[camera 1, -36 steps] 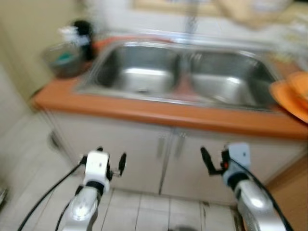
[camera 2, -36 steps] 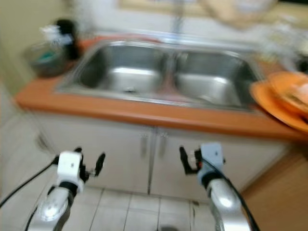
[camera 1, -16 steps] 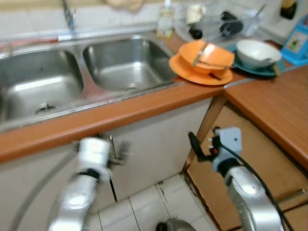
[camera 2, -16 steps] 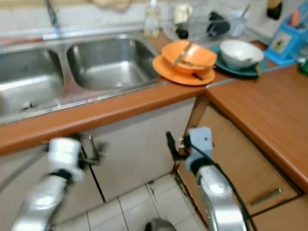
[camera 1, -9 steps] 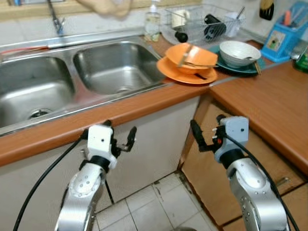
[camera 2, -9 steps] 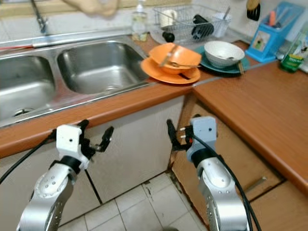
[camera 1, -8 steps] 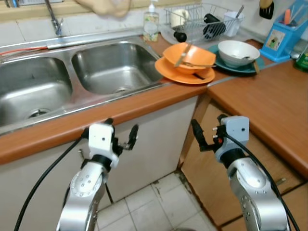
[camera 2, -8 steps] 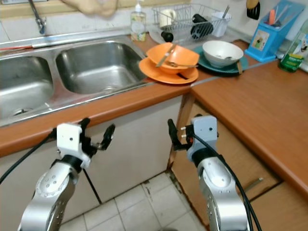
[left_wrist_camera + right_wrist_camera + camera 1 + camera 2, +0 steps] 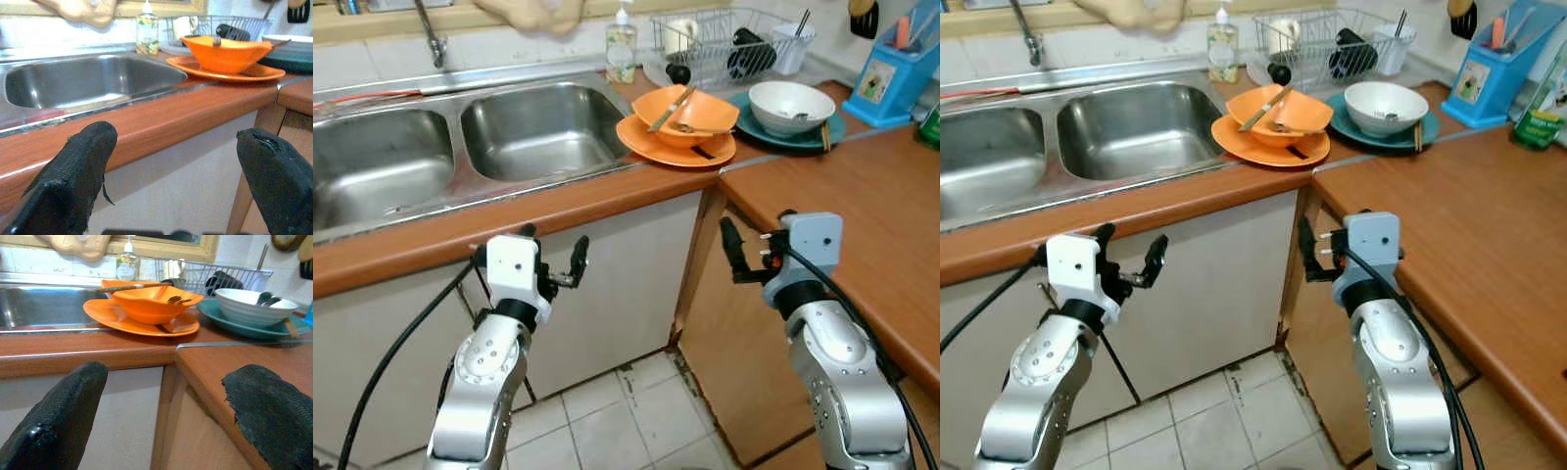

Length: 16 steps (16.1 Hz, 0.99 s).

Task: Kitchen organization

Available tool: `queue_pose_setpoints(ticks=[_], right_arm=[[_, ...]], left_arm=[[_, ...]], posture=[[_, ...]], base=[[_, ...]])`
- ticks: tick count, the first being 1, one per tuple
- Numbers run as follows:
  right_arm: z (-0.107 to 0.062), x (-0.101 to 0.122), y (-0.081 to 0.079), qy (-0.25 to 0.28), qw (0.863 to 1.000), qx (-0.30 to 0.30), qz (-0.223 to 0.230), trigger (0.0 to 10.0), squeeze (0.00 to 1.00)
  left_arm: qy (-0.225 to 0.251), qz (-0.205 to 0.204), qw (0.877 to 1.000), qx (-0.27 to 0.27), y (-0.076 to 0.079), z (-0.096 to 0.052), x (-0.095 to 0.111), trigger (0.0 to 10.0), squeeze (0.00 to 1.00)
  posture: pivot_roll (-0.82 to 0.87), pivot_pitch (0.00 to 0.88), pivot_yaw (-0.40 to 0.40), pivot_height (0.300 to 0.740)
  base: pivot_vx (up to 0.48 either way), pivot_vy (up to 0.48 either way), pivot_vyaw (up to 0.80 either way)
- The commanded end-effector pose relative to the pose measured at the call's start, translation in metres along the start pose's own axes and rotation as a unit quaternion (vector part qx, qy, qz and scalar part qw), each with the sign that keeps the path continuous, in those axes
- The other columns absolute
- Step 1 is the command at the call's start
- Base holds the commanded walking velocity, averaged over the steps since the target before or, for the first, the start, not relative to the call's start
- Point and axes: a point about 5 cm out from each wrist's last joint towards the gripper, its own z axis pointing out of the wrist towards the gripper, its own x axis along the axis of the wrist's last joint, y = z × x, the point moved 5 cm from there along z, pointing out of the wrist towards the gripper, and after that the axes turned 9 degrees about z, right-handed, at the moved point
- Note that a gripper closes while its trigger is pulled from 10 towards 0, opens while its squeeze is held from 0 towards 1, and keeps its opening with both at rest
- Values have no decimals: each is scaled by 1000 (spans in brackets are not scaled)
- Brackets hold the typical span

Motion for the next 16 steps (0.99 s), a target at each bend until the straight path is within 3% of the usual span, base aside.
queue_pose_setpoints(ticks=[1, 4, 6, 8, 12, 16], right_arm=[[1, 6, -3, 8, 1000, 4, 1, 10000, 1000], [9, 9, 3, 15, 1000, -12, 0, 10000, 1000], [8, 13, 1, 20, 1000, -6, 6, 10000, 1000], [8, 8, -3, 13, 1000, 9, 3, 10000, 1000], [21, 10, -9, 10, 1000, 28, -5, 10000, 1000], [13, 11, -8, 13, 999, 38, -4, 10000, 1000]], left_arm=[[11, -4, 1000, 5, -3, 1, 5, 10000, 0], [17, 4, 1000, 11, -3, 7, 9, 10000, 0], [22, -2, 1000, 7, 0, 7, 11, 10000, 0], [21, 19, 1000, 5, 1, 5, 9, 10000, 0], [41, 25, 999, 11, 1, 10, 22, 10000, 0], [48, 31, 998, 18, -3, 9, 27, 10000, 0]], posture=[[-160, 0, 1, 740], [-148, 0, -7, 740], [-149, 0, -17, 740], [-133, 0, -50, 740], [-127, 0, -80, 740], [-142, 0, -68, 740]], base=[[0, 0, 0], [171, 0, 0], [261, 0, 0], [266, 0, 0], [275, 0, 0], [285, 0, -138]])
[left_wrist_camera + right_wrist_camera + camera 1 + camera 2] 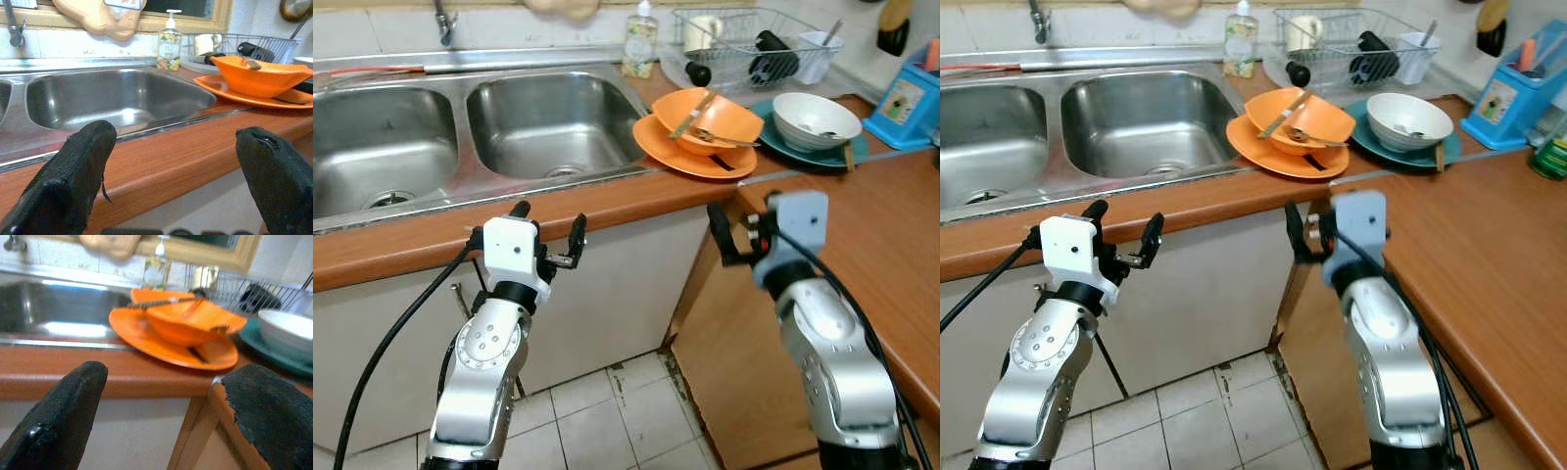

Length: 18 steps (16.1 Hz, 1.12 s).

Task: Kitchen organization

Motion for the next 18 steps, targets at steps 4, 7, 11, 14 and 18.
queue_pose_setpoints(ticks=[4, 7, 11, 14, 18], right_arm=[[-14, -11, 13, -19, 1000, -19, -4, 10000, 1000], [-19, -20, 16, -32, 999, -31, -2, 10000, 1000], [-17, -15, 15, -24, 999, -36, -2, 10000, 1000], [-14, -1, 13, 8, 999, -30, 15, 10000, 1000], [-12, 5, 11, 15, 1000, -14, 8, 10000, 1000]], left_arm=[[24, 7, 1000, 2, -3, 8, 17, 10000, 0], [20, 13, 1000, -4, -4, 11, 15, 10000, 0], [19, 13, 1000, -9, -5, 13, 16, 10000, 0], [26, 4, 1000, -17, -1, 12, 20, 10000, 0], [28, -2, 999, -18, 2, 12, 22, 10000, 0]], posture=[[-151, 0, -49, 740], [-155, 0, -25, 740], [-151, 0, -15, 740], [-145, 0, -16, 740], [-143, 0, -24, 740]], base=[[286, 0, 0], [287, 0, 0], [318, 0, 0], [340, 0, -267], [341, 0, -505]])
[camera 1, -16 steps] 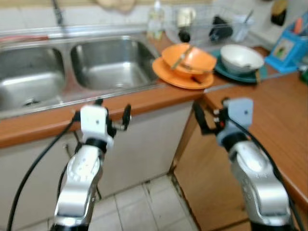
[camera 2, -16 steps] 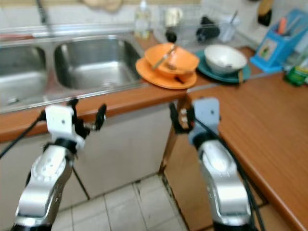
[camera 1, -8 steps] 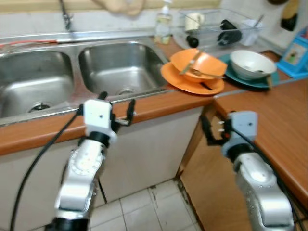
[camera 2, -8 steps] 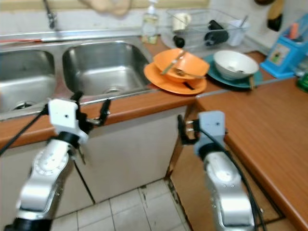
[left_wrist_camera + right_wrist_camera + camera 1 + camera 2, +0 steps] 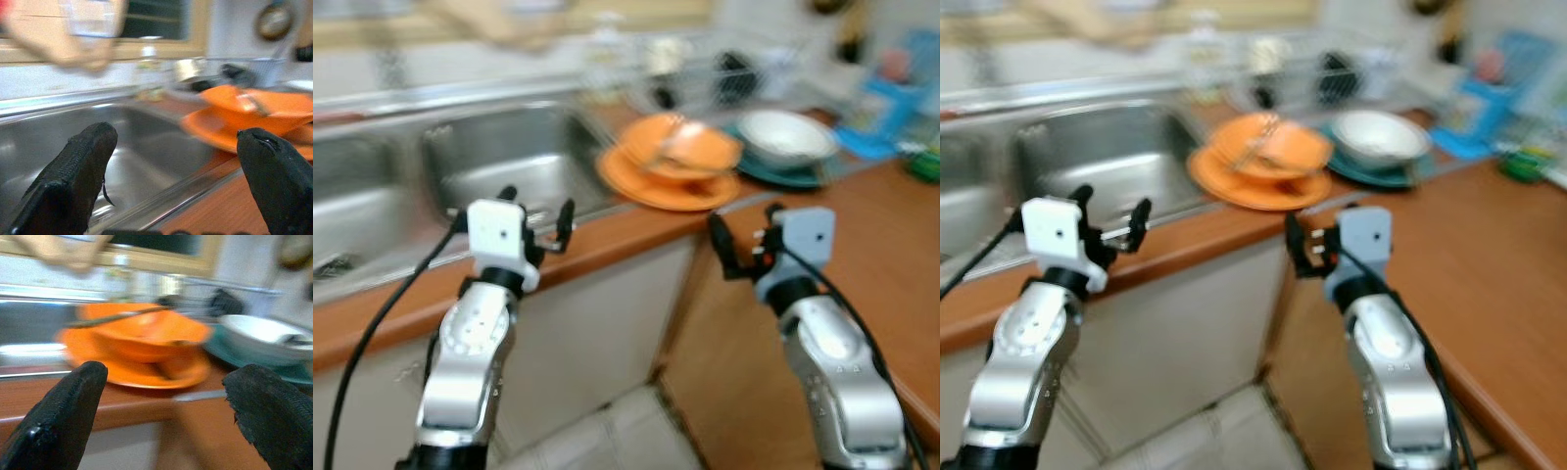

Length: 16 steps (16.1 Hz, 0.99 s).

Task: Kitchen organization

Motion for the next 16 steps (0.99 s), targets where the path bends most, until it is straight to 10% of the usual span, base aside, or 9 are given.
queue_pose_setpoints(ticks=[1, 16], right_arm=[[0, 5, 5, 6, 1000, -1, -1, 10000, 1000], [-5, 24, -9, 53, 998, 38, 7, 10000, 1000]], left_arm=[[5, -5, 1000, -15, 9, 0, 4, 10000, 0], [54, -23, 998, -14, 4, -1, 25, 10000, 0]], posture=[[-142, 0, -23, 740], [-138, 0, -20, 740]], base=[[341, 0, 0], [264, 0, 0]])
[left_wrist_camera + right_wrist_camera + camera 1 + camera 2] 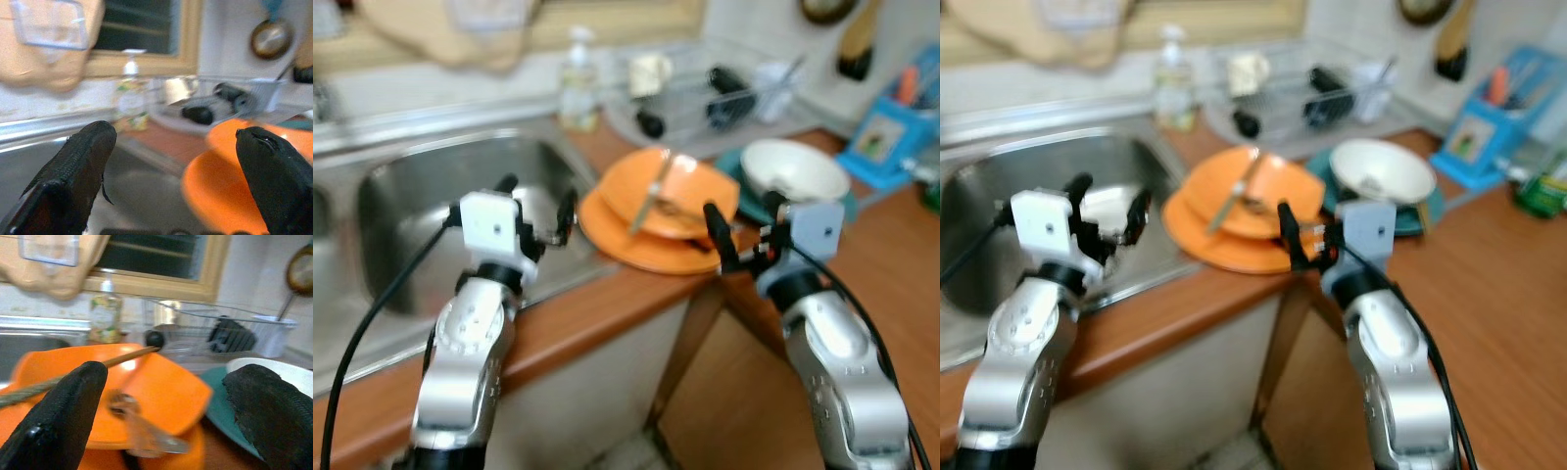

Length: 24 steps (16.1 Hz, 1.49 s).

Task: Kitchen organization

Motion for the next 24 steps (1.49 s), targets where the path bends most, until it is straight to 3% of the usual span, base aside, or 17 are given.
queue_pose_setpoints(ticks=[1, 2, 3, 6, 7, 8, 11, 12, 17, 24], right_arm=[[-3, 5, 4, 8, 1000, -2, -7, 10000, 1000], [-4, 6, 4, 7, 1000, 1, -10, 10000, 1000], [-5, 6, 4, 6, 1000, 1, -10, 10000, 1000], [-6, 7, 5, 3, 1000, 12, -16, 10000, 1000], [-7, 7, 6, -2, 1000, 16, -19, 10000, 1000], [-9, 6, 7, -12, 999, 29, -24, 10000, 1000], [-14, 4, 6, -29, 997, 63, -37, 10000, 937], [-19, 2, 7, -46, 994, 81, -49, 10000, 0], [-29, -1, 2, -75, 987, 133, -58, 10000, 0], [-40, -8, -3, -101, 979, 168, -59, 10000, 0]], left_arm=[[16, -10, 1000, -17, 7, 1, 9, 10000, 0], [14, -25, 999, -42, 12, 1, 10, 10000, 184], [18, -26, 998, -56, 15, 1, 11, 10000, 1000], [14, -17, 994, -109, 24, 1, 13, 10000, 1000], [12, -19, 991, -130, 28, 0, 13, 10000, 0], [7, -26, 984, -176, 38, -3, 14, 10000, 0], [2, -27, 974, -224, 50, -7, 16, 10000, 0], [-2, -23, 970, -244, 56, -7, 14, 10000, 0], [-3, 11, 965, -262, 63, -5, 12, 10000, 0], [-5, 9, 960, -279, 68, -4, 11, 10000, 0]], posture=[[-139, 0, -19, 740], [-139, 0, -20, 740], [-140, 0, -21, 740], [-145, 0, -16, 740], [-145, 0, -15, 740], [-145, 0, -15, 740], [-145, 0, -13, 740], [-146, 0, -13, 740], [-150, 0, -12, 740], [-153, 0, -4, 740]], base=[[0, 0, 0], [0, 0, 0], [0, 0, 0], [0, 0, 0], [0, 0, 0], [0, 0, 0], [0, 0, 0], [0, 0, 0], [0, 0, 0], [0, 0, 0]])
